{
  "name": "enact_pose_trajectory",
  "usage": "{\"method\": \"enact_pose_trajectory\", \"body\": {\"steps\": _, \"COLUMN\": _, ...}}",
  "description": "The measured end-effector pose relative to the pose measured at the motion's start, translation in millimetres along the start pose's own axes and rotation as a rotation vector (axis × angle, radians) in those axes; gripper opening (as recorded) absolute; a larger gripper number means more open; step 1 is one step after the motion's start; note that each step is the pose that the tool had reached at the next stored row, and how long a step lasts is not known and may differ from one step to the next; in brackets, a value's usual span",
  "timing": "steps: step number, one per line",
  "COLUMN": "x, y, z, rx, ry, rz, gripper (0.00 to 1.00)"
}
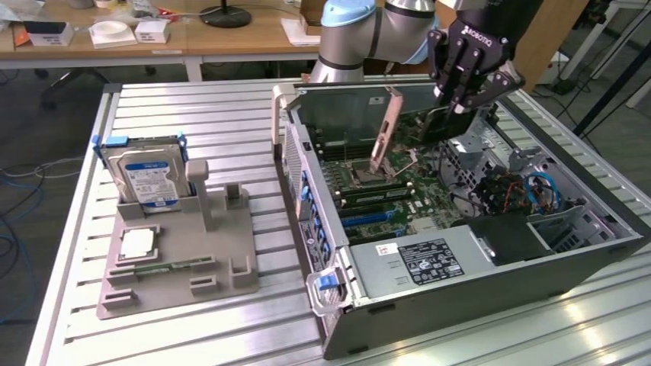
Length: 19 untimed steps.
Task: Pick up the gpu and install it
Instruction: 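Insert the gpu into the slot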
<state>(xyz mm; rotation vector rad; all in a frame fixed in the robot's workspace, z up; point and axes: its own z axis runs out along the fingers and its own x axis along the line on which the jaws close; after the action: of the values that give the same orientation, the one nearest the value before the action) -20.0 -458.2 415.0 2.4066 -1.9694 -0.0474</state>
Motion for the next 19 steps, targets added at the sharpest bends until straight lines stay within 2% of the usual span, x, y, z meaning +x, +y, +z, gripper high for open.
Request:
{"method": "enact_pose_trajectory", "body": {"steps": 15, "x": 0.1, "y": -0.9, "z": 21.5, "rx": 0.0009, "ry": -0.0117, "rz": 0.269, "gripper": 0.26}}
{"method": "enact_pose_trajectory", "body": {"steps": 19, "x": 0.1, "y": -1.0, "z": 22.8, "rx": 0.0010, "ry": -0.0118, "rz": 0.283, "gripper": 0.26}}
